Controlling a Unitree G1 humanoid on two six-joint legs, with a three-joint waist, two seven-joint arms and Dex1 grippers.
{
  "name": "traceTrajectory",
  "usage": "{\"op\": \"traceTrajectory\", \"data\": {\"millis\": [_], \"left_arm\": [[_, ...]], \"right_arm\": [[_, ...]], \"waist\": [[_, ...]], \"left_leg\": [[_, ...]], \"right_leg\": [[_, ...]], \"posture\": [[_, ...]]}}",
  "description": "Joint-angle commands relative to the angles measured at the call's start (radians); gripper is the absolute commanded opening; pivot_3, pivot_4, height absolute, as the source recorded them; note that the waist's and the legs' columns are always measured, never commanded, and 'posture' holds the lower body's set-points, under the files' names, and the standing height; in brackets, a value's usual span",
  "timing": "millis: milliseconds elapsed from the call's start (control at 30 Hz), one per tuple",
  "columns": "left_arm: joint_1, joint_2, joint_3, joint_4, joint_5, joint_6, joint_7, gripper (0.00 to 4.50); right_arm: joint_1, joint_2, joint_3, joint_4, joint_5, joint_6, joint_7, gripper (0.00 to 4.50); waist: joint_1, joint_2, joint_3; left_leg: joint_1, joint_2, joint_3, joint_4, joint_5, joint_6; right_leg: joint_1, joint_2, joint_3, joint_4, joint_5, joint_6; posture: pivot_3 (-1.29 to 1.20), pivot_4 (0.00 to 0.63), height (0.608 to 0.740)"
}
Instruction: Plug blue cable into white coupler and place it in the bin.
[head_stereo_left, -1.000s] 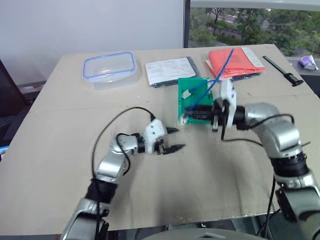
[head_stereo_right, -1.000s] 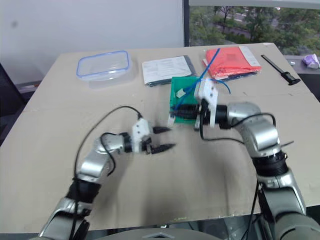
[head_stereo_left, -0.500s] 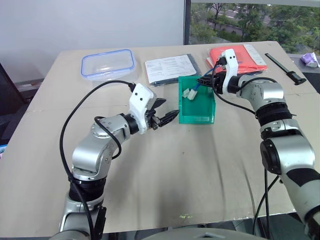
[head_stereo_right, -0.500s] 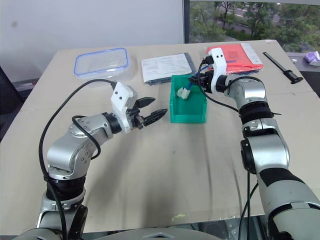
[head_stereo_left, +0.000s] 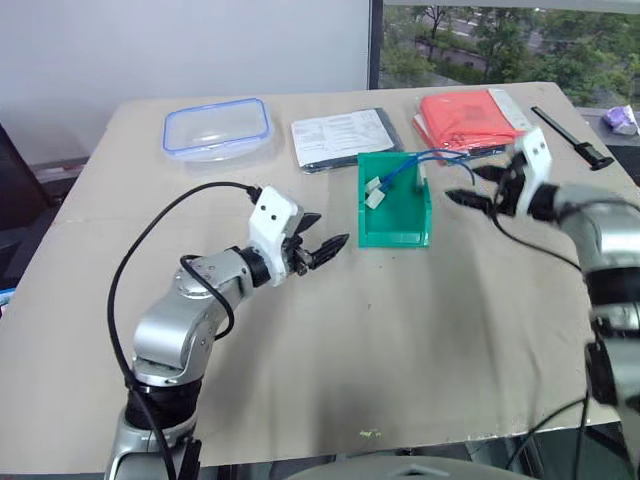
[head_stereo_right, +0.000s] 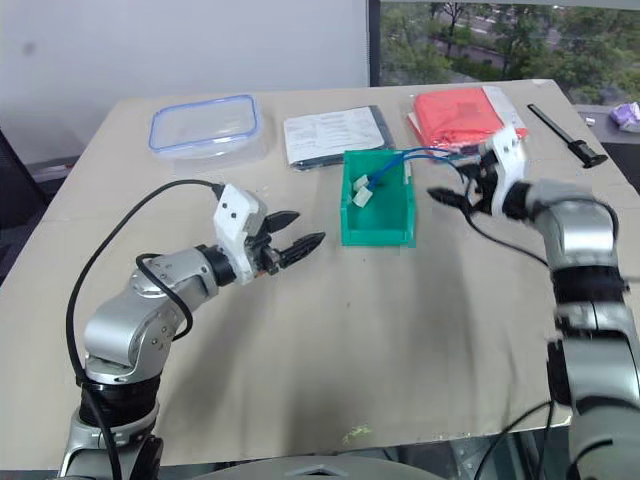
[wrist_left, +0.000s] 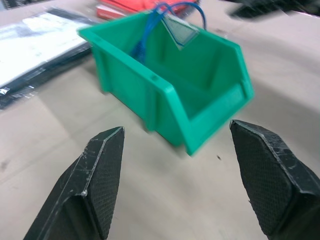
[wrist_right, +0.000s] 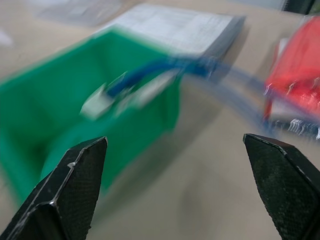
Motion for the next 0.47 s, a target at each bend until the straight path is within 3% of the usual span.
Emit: {"op": "traceTrajectory", "data": {"millis": [33, 67, 100, 167, 300, 467], "left_arm": [[0.198, 0.045, 0.054, -0.137, -0.006, -0.095, -0.029, 3.44], [0.237, 0.045, 0.067, -0.156, -0.017, -0.106, -0.029, 3.44], [0.276, 0.039, 0.081, -0.171, -0.028, -0.123, -0.029, 3.95], [0.373, 0.029, 0.09, -0.188, -0.028, -0.186, -0.043, 4.4], [0.556, 0.02, 0.064, -0.106, 0.069, -0.411, -0.068, 4.4], [0.609, 0.017, 0.051, 0.003, 0.136, -0.567, -0.07, 4.4]], "right_arm": [[0.231, 0.014, -0.114, -0.29, 0.136, -0.082, 0.067, 4.41], [0.308, 0.0, -0.112, -0.319, 0.139, -0.099, 0.101, 4.41], [0.357, -0.012, -0.107, -0.335, 0.138, -0.111, 0.123, 4.5], [0.453, -0.023, -0.101, -0.337, 0.122, -0.166, 0.158, 4.5], [0.59, 0.011, -0.108, -0.23, 0.073, -0.372, 0.188, 4.5], [0.621, 0.017, -0.103, -0.14, 0.058, -0.474, 0.199, 4.5]], "waist": [[-0.006, 0.0, 0.0], [-0.007, 0.001, 0.0], [-0.004, 0.001, 0.001], [0.005, 0.001, 0.002], [0.014, 0.001, 0.002], [0.017, 0.002, 0.005]], "left_leg": [[0.001, 0.001, 0.001, -0.001, 0.0, 0.0], [0.002, 0.001, 0.001, -0.002, 0.0, 0.0], [0.002, 0.001, 0.003, -0.003, 0.0, 0.0], [0.002, 0.001, 0.003, 0.0, -0.001, 0.001], [0.009, 0.001, 0.004, 0.002, -0.003, 0.005], [0.018, 0.002, 0.006, 0.002, -0.003, 0.005]], "right_leg": [[0.0, 0.0, 0.001, 0.0, 0.0, 0.0], [0.0, 0.0, 0.002, 0.0, 0.0, 0.0], [0.0, 0.0, 0.004, 0.0, 0.0, 0.0], [0.0, 0.0, 0.003, 0.001, 0.0, 0.0], [0.008, -0.001, 0.003, -0.001, 0.001, -0.002], [0.018, -0.002, 0.003, -0.002, -0.001, -0.006]], "posture": [[0.0, 0.15, 0.74], [0.0, 0.15, 0.74], [0.0, 0.15, 0.74], [0.0, 0.15, 0.74], [0.0, 0.15, 0.74], [0.0, 0.15, 0.74]]}}
